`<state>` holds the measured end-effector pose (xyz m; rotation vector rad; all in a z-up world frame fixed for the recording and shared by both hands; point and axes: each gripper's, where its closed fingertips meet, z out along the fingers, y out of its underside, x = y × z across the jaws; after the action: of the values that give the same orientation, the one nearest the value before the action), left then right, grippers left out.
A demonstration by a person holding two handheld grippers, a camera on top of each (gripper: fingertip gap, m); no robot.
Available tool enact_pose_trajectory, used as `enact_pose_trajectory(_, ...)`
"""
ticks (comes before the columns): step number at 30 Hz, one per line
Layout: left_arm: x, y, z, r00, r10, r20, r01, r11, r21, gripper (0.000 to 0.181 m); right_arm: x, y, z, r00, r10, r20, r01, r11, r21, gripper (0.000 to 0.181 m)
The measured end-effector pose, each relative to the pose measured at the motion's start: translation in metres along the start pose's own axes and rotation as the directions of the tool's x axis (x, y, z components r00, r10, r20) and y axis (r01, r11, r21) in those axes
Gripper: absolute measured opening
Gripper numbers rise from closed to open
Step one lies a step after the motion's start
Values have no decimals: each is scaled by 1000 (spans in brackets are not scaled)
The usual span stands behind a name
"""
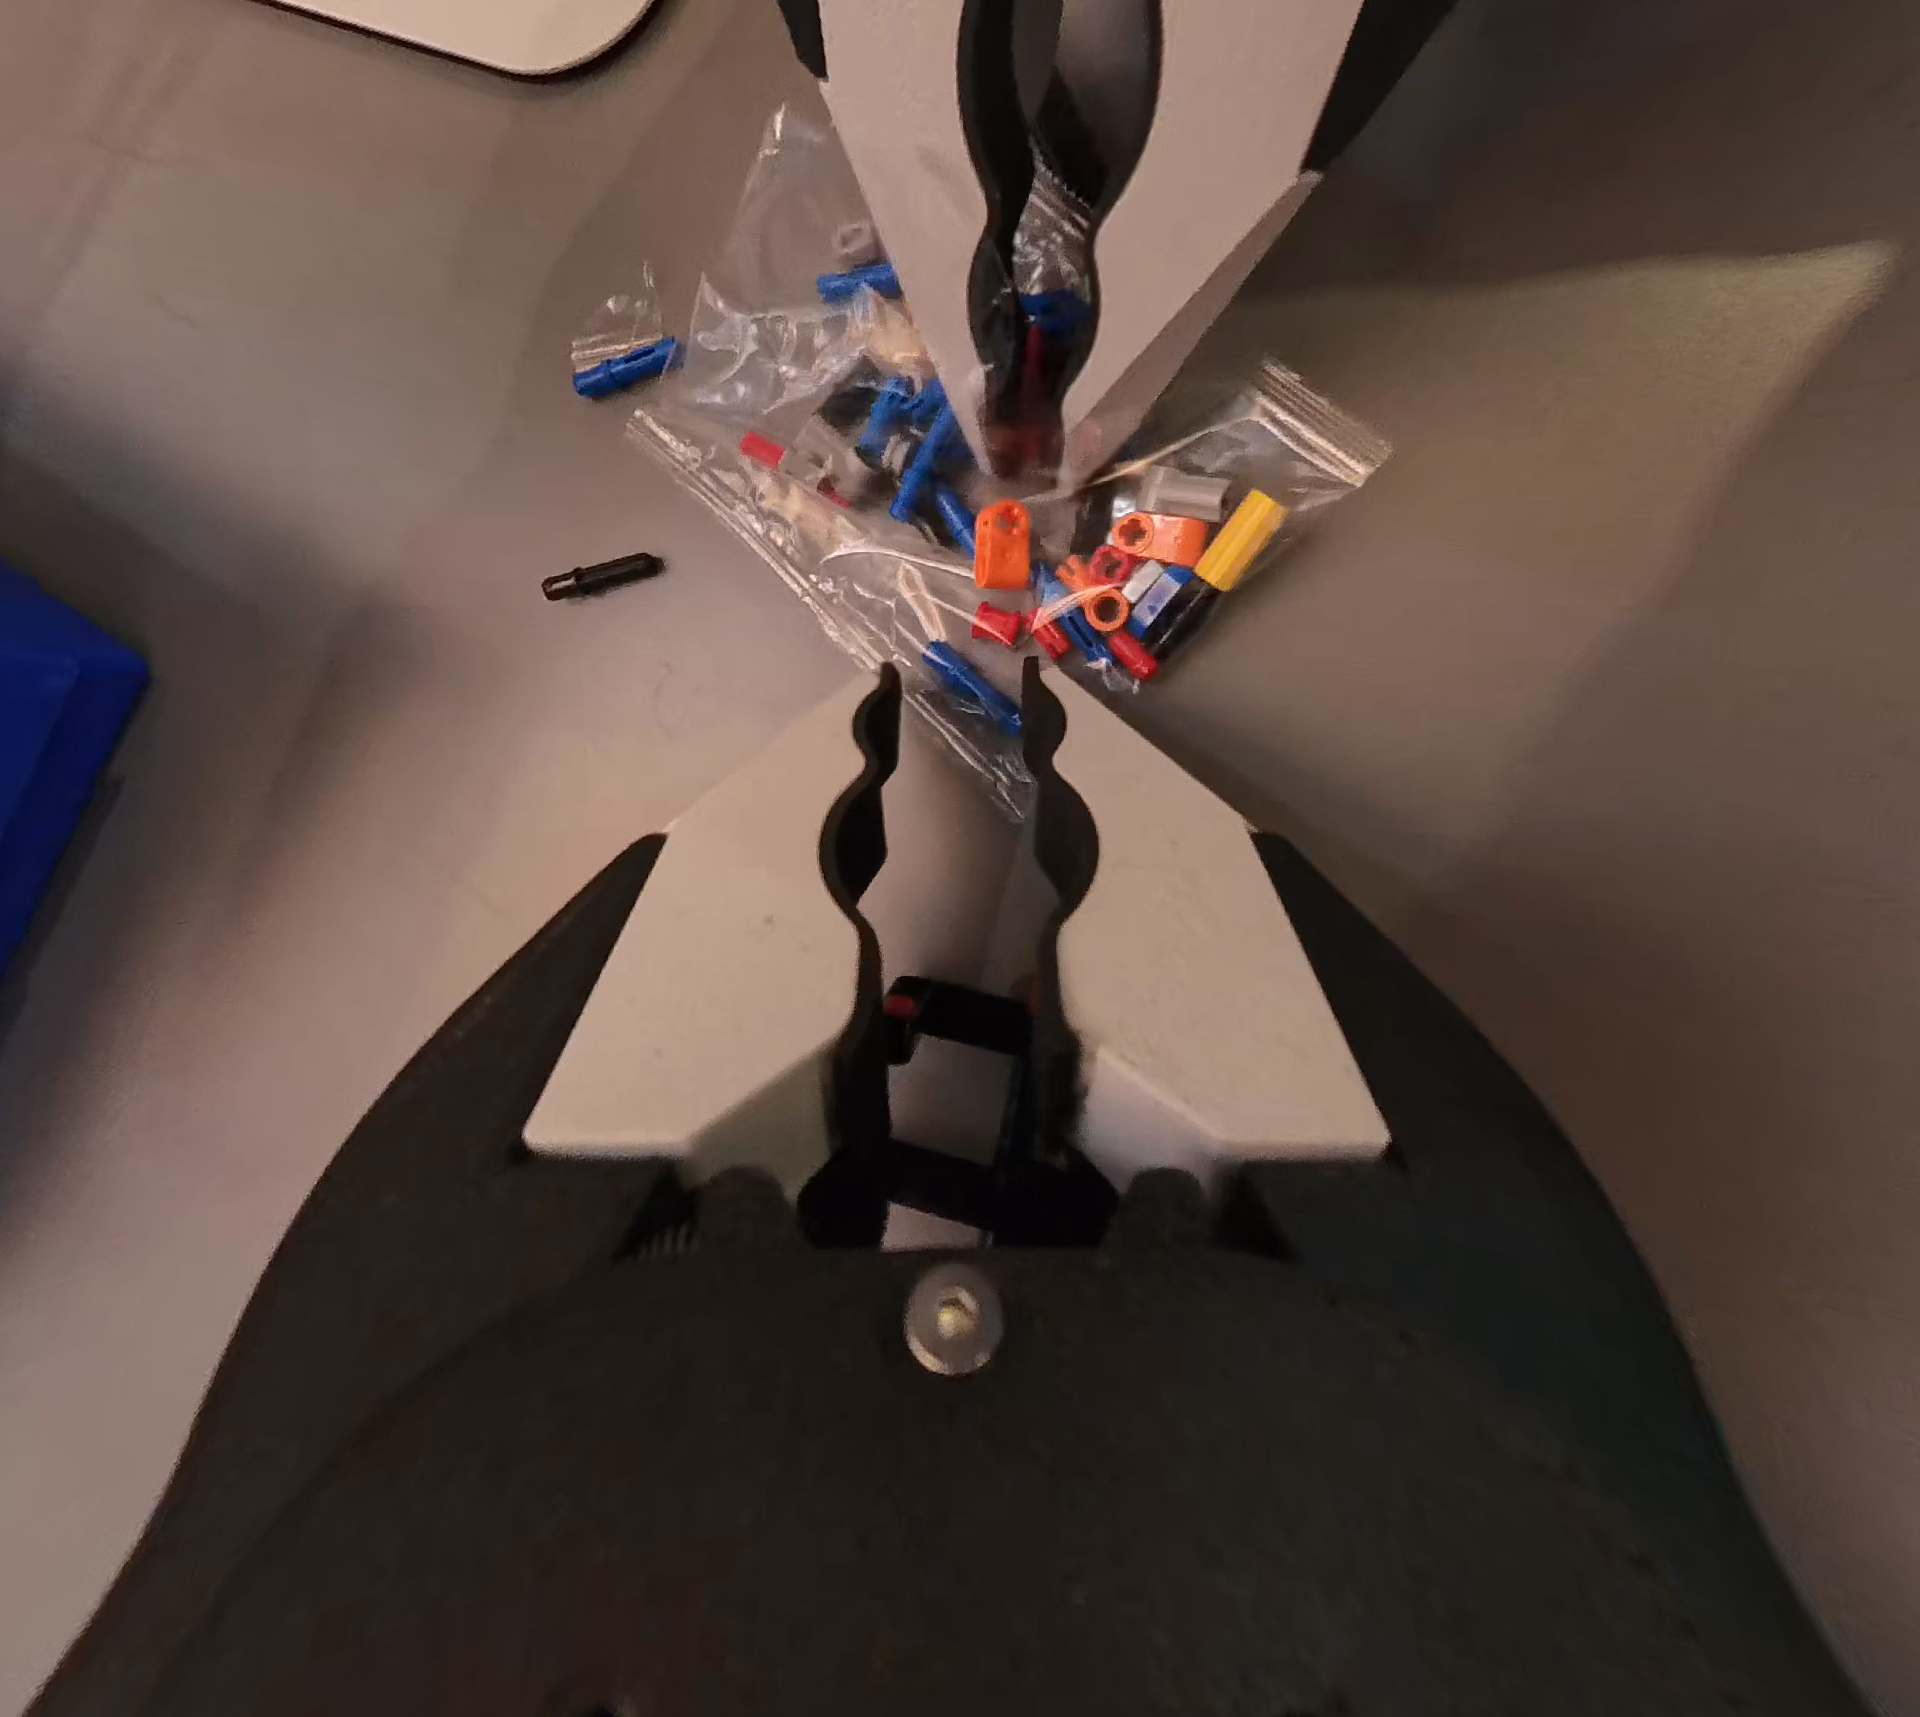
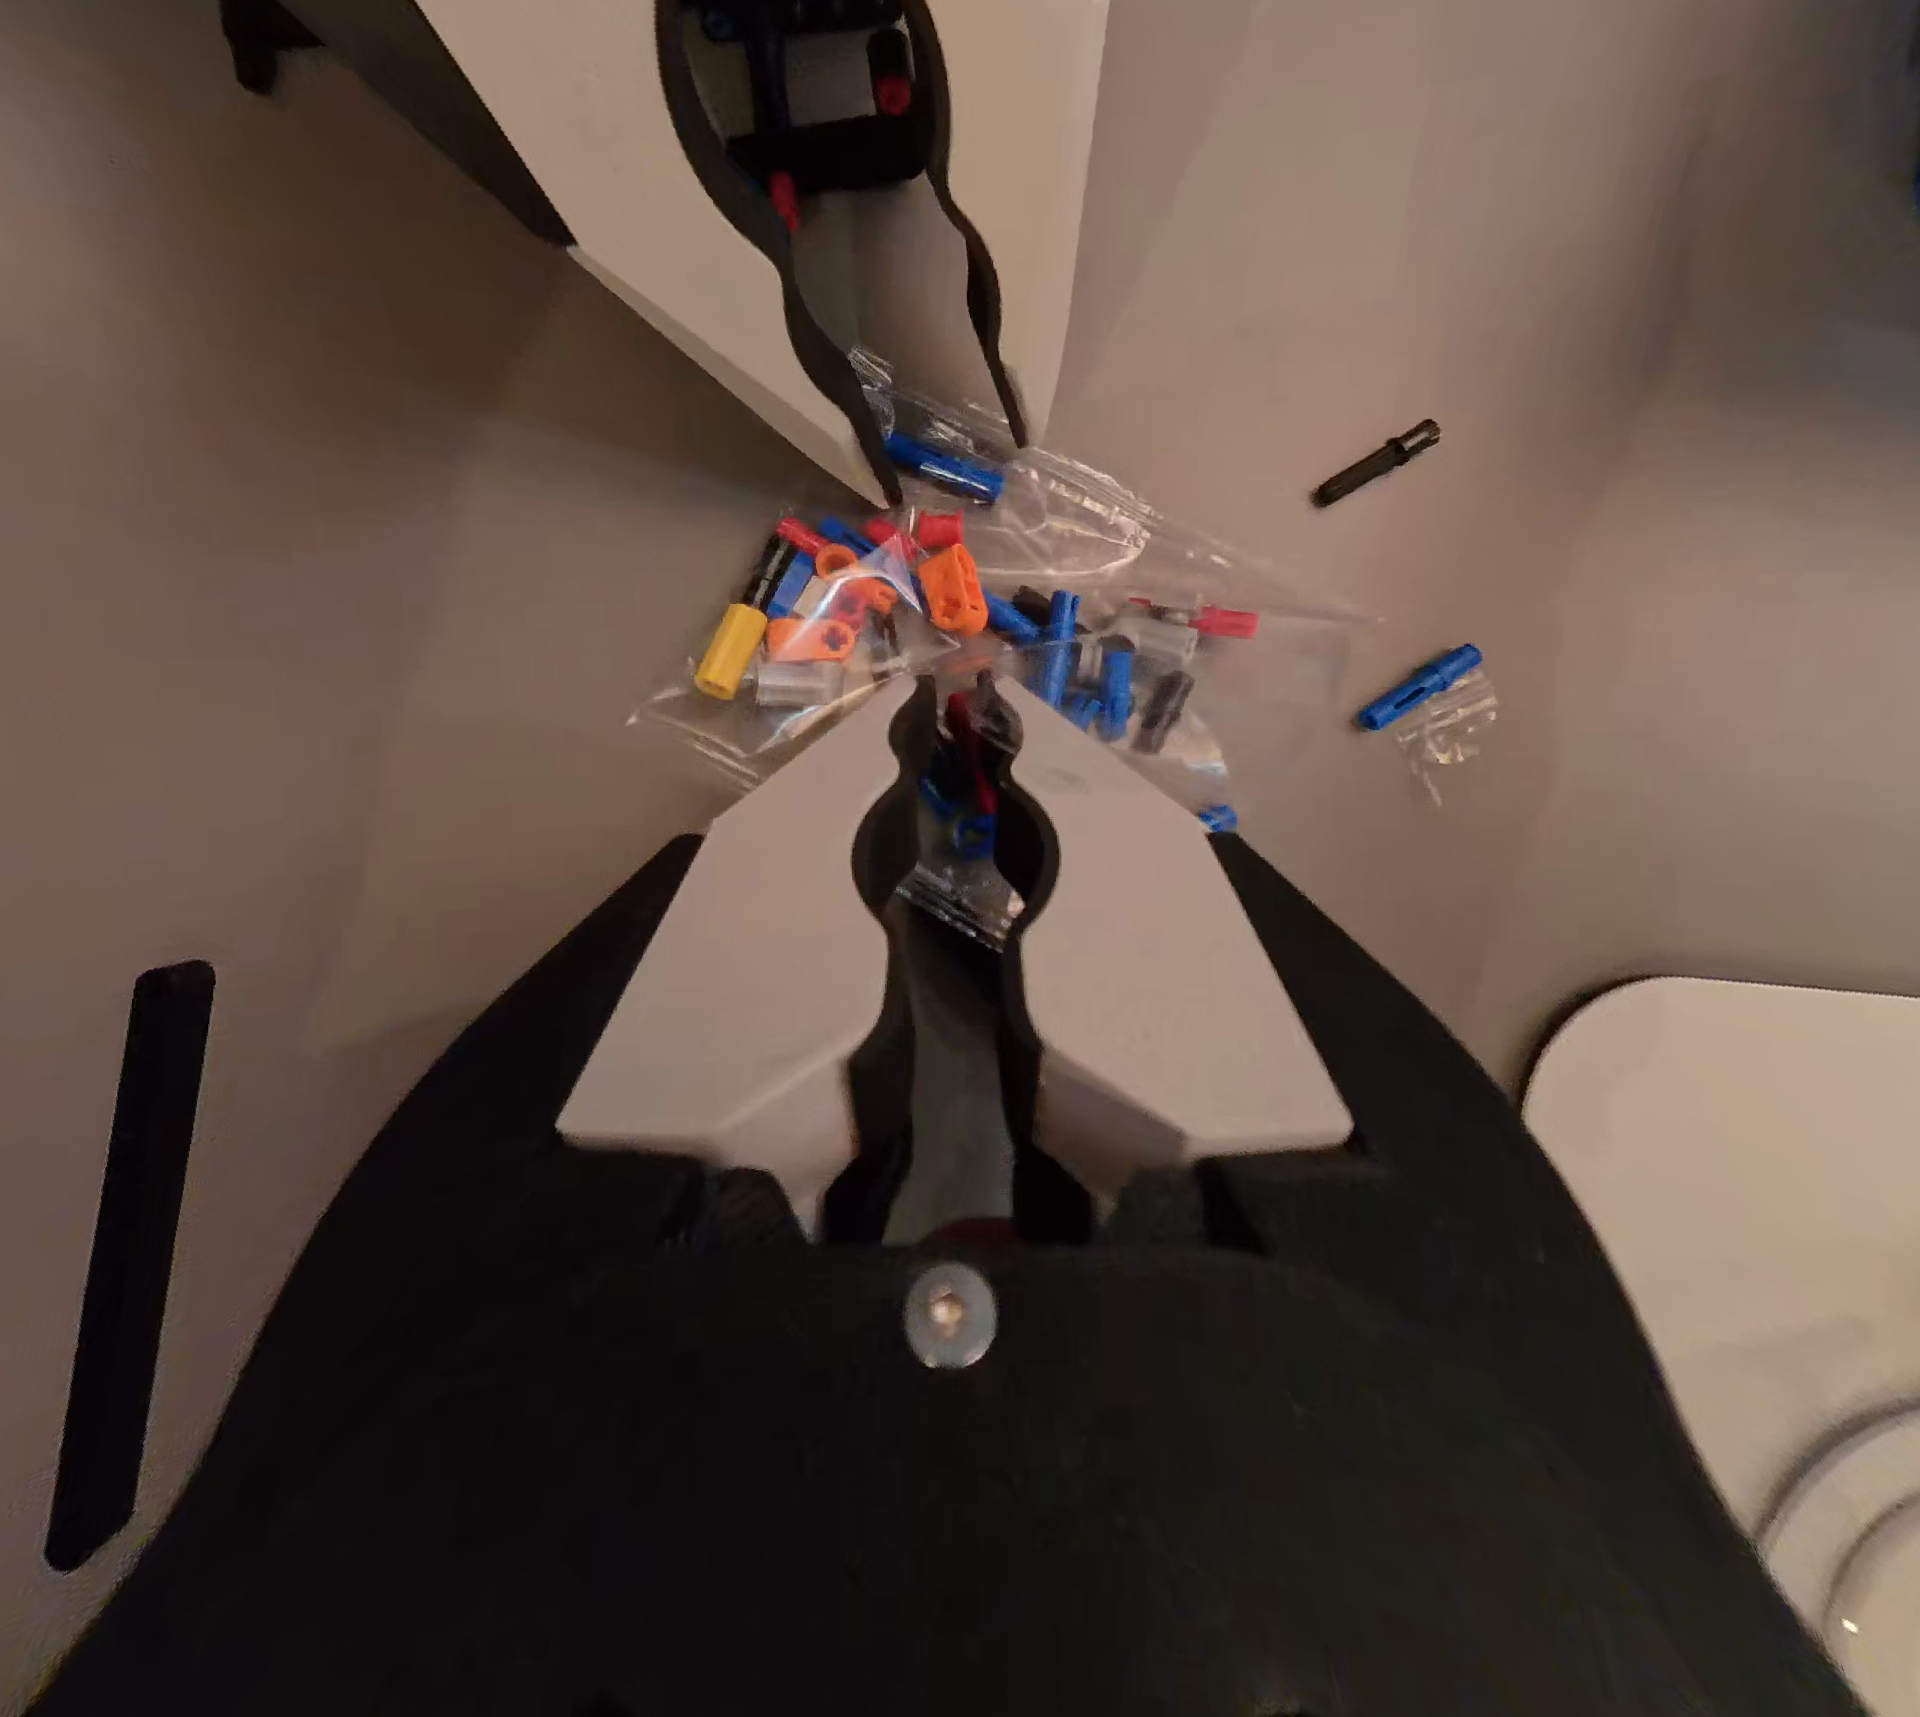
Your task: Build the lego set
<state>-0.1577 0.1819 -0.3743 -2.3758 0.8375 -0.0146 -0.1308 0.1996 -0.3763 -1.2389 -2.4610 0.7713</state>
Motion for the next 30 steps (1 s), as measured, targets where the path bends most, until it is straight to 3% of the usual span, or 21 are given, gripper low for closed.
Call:
enact_pose_trajectory(6, 0, -1, 1, 1000, 0, 3, 0, 1000, 5, 20, -5, 4, -3, 1000, -6, 16, 6, 1000, -3, 21)
enact_pose_trajectory(20, 1, -5, 5, 1000, -1, -2, 1, 1000, 12, 14, -10, -16, 1, 995, -100, 23, 98, 993, 68, 18)
enact_pose_trajectory(28, 2, -6, 5, 1000, -2, 5, 2, 1000, 7, 12, -10, -17, 5, 996, -83, 37, 81, 995, 57, 18)
enact_pose_trajectory(30, 1, -6, 6, 1000, -7, 11, 7, 1000, 8, 11, -8, -12, 6, 995, -100, 16, 99, 995, 27, 10)
